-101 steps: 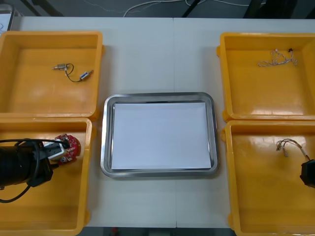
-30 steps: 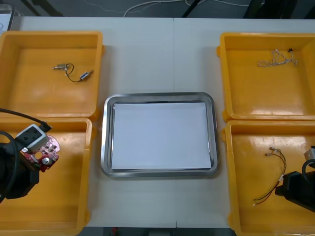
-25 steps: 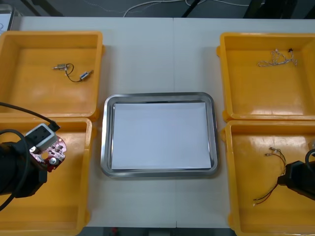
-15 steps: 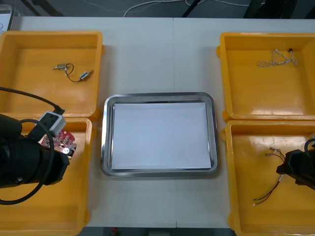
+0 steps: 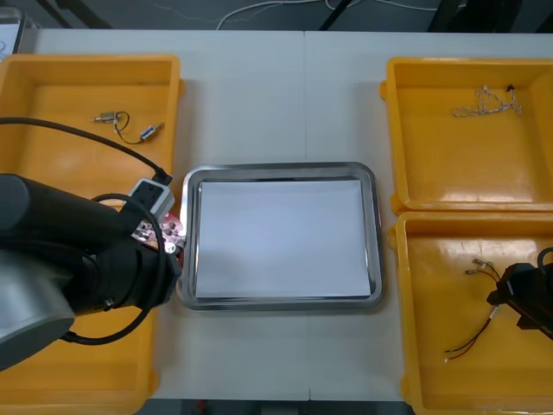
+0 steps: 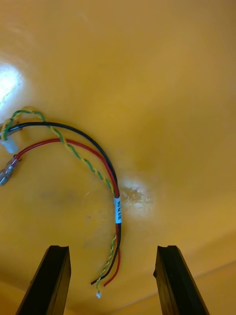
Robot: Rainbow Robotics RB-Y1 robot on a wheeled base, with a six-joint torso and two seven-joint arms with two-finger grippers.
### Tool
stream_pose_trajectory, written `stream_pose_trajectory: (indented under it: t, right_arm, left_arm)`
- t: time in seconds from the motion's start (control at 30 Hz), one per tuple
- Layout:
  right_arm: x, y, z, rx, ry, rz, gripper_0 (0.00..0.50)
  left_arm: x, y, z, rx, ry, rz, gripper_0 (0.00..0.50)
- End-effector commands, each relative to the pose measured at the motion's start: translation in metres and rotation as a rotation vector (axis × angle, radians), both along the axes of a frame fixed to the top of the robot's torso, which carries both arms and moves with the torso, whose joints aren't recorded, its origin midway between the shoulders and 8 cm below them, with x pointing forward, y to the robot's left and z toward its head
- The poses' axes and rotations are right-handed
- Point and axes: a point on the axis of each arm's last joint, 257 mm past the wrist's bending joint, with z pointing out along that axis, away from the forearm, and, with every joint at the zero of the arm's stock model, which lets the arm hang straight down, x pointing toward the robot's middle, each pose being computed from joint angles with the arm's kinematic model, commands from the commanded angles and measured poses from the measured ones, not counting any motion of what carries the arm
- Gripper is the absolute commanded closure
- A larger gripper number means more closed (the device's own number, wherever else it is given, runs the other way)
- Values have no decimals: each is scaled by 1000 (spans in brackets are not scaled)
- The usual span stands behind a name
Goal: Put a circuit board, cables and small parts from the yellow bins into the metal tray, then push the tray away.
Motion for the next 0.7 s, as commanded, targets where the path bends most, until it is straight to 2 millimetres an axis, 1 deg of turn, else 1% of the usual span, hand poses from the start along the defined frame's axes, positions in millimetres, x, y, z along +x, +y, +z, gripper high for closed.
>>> stream_pose_trajectory:
  t: [0.03,0.13,0.23,0.33,0.37,0.57,0.63,0.7]
  right_arm:
    - [8,-8,-4,-17,-7,-46,0]
    - [9,-5,-12,-19,-13,-40,0]
    - [7,-4,-19,-21,-18,-42,0]
    - [6,-3,-21,-20,-18,-42,0]
    - [4,-2,-23,-20,-16,-40,0]
    - [2,1,-30,-26,-17,-31,0]
    - [1,1,-32,-27,-15,-29,0]
    - [0,2,-33,-30,-11,-26,0]
  left_arm:
    - [13,-18,11,-47,-39,82,500]
    - [21,-32,10,-59,-43,99,500]
    - [24,-41,7,-78,-30,128,500]
    - [28,-45,5,-86,-25,144,500]
    - [30,-51,4,-101,-27,155,500]
    - [32,-67,2,-142,-18,171,500]
    - [32,-69,0,-143,-14,177,500]
    - [32,-73,-7,-135,-11,187,500]
